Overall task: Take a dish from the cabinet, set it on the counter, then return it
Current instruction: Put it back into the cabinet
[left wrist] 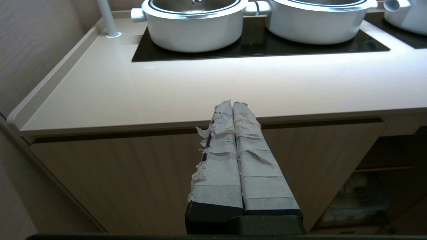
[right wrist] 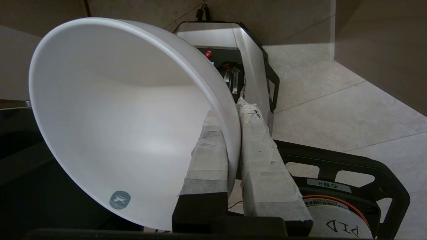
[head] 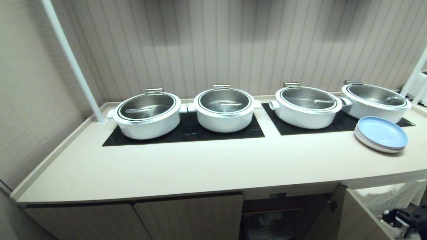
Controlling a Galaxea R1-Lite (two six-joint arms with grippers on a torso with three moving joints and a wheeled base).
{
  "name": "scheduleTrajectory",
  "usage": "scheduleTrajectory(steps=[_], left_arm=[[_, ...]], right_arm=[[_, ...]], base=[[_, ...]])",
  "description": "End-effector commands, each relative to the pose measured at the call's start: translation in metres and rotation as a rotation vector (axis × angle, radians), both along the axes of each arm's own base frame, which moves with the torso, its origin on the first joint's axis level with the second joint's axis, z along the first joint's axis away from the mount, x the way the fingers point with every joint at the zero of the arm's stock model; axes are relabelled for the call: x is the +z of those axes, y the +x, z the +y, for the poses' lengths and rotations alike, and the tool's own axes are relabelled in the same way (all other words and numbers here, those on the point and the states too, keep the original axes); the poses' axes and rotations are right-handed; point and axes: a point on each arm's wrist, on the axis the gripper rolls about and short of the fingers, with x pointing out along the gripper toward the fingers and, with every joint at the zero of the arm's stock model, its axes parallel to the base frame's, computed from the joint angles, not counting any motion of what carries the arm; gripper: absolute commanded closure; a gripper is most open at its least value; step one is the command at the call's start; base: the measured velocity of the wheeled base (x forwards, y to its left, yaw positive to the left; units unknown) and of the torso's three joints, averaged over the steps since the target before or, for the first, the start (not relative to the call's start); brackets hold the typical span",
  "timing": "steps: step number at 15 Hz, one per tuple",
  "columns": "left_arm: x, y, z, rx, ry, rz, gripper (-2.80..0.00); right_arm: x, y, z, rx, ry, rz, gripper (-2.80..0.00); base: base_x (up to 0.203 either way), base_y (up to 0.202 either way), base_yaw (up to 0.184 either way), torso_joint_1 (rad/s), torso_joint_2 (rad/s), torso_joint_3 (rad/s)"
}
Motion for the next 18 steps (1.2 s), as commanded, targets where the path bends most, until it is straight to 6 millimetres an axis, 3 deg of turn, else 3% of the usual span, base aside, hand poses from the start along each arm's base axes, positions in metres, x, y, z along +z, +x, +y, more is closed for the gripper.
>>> scheduleTrajectory(steps=[1,18], left_arm=[[0.0001,0.0000,0.0000,0.000,0.000,-0.001,0.00],[0.0001,0.0000,0.0000,0.000,0.000,-0.001,0.00]], right_arm=[[0.0001,0.0003,0.0002,-0.002,0.001,0.002,0.00],[-0.0002,0.0002,0.0002,-0.002,0.001,0.002,0.00]], base=[[0.000,0.000,0.000,0.000,0.00,0.000],[0.000,0.000,0.000,0.000,0.00,0.000]])
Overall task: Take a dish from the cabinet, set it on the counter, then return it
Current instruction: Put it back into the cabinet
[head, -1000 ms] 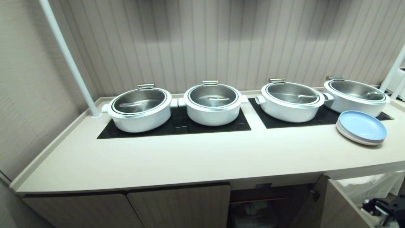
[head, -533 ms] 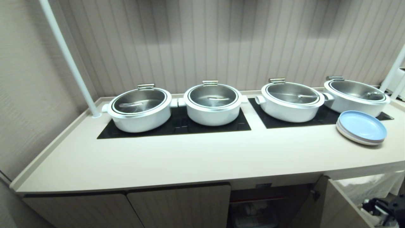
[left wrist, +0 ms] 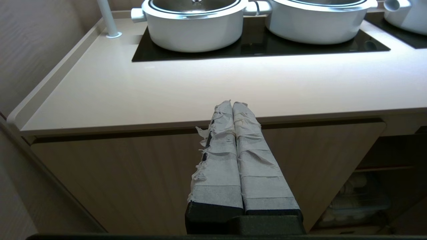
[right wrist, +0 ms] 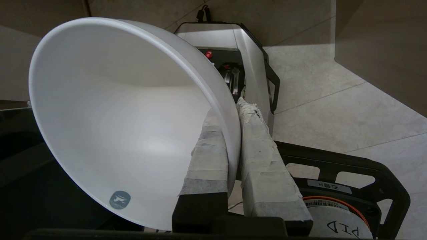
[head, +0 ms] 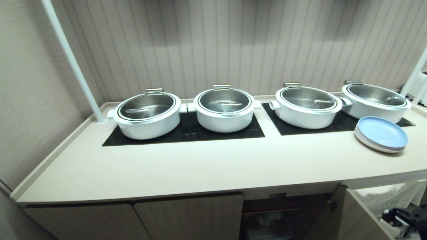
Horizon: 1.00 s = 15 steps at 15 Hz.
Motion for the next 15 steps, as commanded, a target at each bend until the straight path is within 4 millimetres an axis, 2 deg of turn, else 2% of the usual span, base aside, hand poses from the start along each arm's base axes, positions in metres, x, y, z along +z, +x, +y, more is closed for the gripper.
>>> scheduleTrajectory(steps=[1,15], left_arm=[[0.0001,0.0000,0.0000,0.000,0.000,-0.001,0.00],[-0.0001,0.0000,0.0000,0.000,0.001,0.000,0.00]], right_arm=[[-0.0007,-0.0006,-0.0002,-0.002,-0.001,0.007,0.00],[-0.0002,0.0005,0.0003,-0.006,0.002,0.004,0.00]], base=[[0.000,0.000,0.000,0.000,0.00,0.000],[0.000,0.000,0.000,-0.014,0.03,0.015]])
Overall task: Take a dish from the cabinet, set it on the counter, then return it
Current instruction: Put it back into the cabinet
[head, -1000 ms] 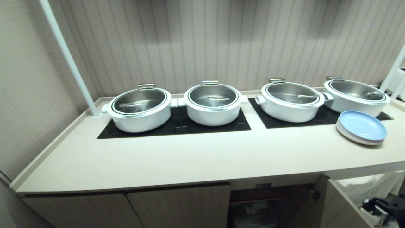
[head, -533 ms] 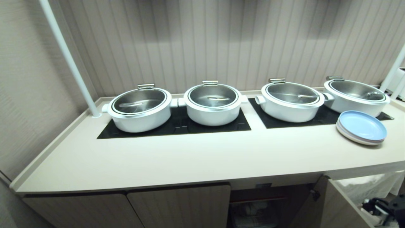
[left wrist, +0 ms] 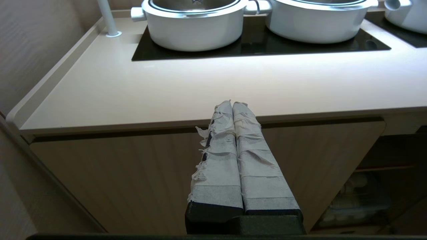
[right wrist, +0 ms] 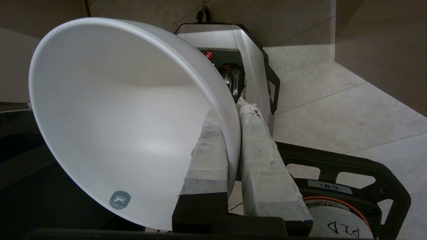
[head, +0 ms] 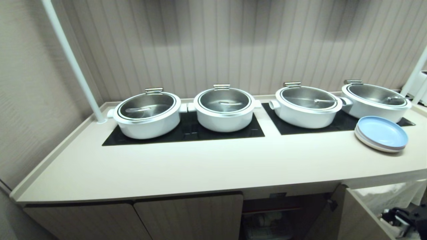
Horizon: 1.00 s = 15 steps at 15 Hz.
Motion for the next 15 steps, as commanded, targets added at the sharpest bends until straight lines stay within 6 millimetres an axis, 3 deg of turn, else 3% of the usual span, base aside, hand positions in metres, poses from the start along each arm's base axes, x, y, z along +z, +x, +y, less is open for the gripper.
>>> scheduleTrajectory(steps=[1,15], left_arm=[[0.0001,0.0000,0.0000,0.000,-0.001,-0.002,0.00],[0.0000,0.0000,0.0000,0.000,-0.001,0.000,0.00]], right_arm=[[-0.0003,-0.0001,0.0000,-0.003,-0.001,0.004,0.00],[-0.0005,-0.0009,-0.0004,-0.003,-0.003,0.005,0.00]], base=[[0.000,0.000,0.000,-0.032,0.09,0.036],[0.000,0.000,0.000,-0.055,0.12,0.063]])
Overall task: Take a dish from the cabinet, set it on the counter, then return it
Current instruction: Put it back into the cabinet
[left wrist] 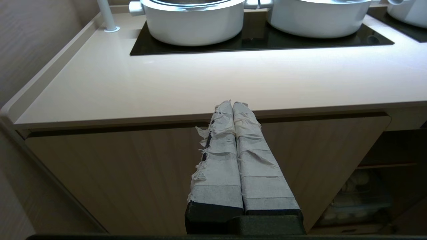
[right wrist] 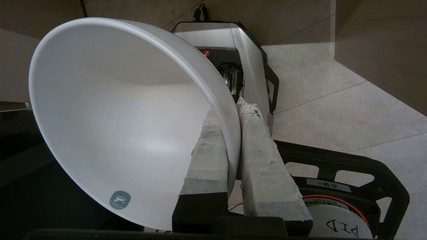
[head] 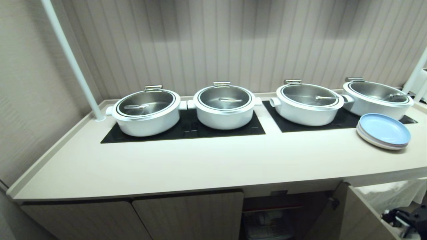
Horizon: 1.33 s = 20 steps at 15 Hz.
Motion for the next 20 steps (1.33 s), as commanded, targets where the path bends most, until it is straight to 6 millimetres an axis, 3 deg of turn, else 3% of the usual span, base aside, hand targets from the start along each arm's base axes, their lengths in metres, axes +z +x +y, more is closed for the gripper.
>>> scheduleTrajectory(steps=[1,20], left_arm=[[0.0001,0.0000,0.0000,0.000,0.000,-0.002,0.00],[0.0001,0.0000,0.0000,0.000,0.000,-0.002,0.00]], right_arm=[[0.0006,0.0003,0.0002,-0.002,0.002,-0.001,0.00],[0.0002,-0.0003,-0.0001,-0.001,0.000,0.002,0.00]], base=[[0.000,0.000,0.000,-0.048,0.10,0.055],[0.000,0.000,0.000,-0.069,0.15,0.077]])
